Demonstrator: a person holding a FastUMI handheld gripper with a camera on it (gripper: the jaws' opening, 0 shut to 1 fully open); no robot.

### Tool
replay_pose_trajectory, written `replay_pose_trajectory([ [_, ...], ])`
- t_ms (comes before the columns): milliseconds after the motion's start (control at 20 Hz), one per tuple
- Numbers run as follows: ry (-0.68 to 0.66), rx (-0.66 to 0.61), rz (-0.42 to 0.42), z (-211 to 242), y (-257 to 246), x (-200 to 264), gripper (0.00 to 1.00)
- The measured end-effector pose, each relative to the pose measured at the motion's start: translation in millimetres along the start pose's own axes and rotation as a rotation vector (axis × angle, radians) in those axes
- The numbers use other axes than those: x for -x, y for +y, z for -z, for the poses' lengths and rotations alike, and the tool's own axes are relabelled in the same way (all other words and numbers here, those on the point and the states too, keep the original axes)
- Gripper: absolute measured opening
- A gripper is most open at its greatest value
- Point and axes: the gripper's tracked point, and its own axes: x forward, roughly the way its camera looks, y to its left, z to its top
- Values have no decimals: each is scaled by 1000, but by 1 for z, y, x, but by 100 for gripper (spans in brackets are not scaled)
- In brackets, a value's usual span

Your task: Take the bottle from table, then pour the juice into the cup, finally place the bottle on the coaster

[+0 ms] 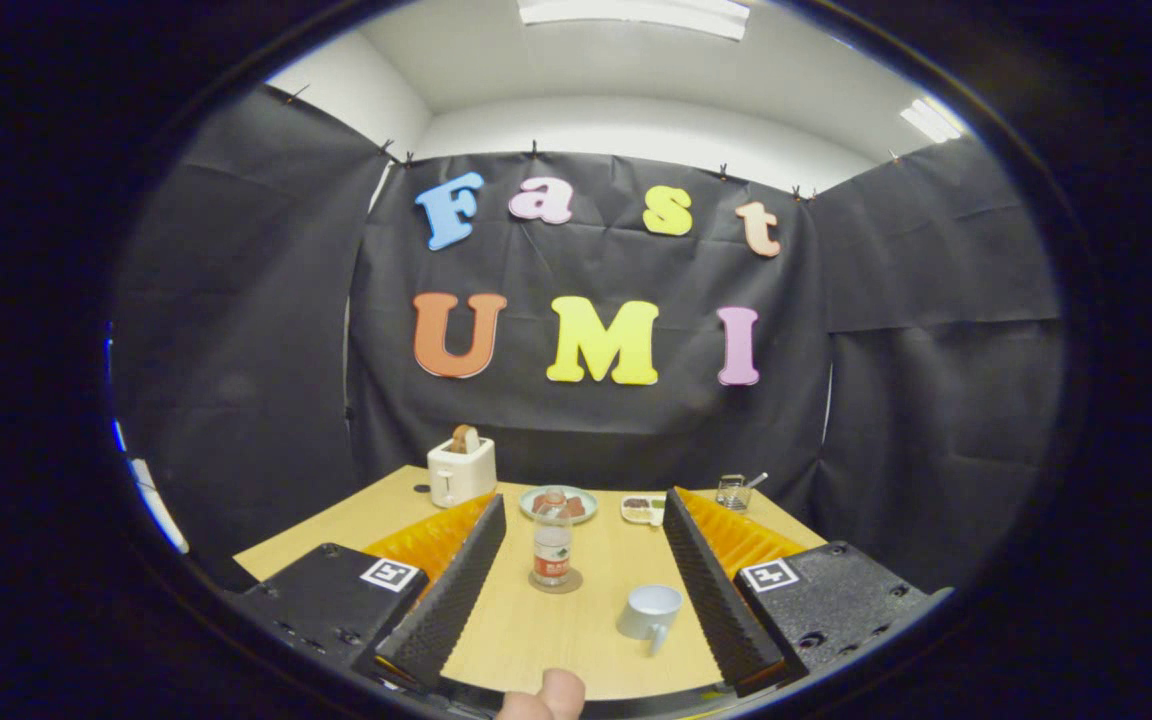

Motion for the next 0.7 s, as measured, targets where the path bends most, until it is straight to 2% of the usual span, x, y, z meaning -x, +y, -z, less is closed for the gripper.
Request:
replay_pose_trajectory([
  [200,-1,-22,-10,-12,-11,22,100],
  [450,-37,-26,35,-30,-39,41,100],
  [700,-53,-70,38,-37,-57,48,100],
])
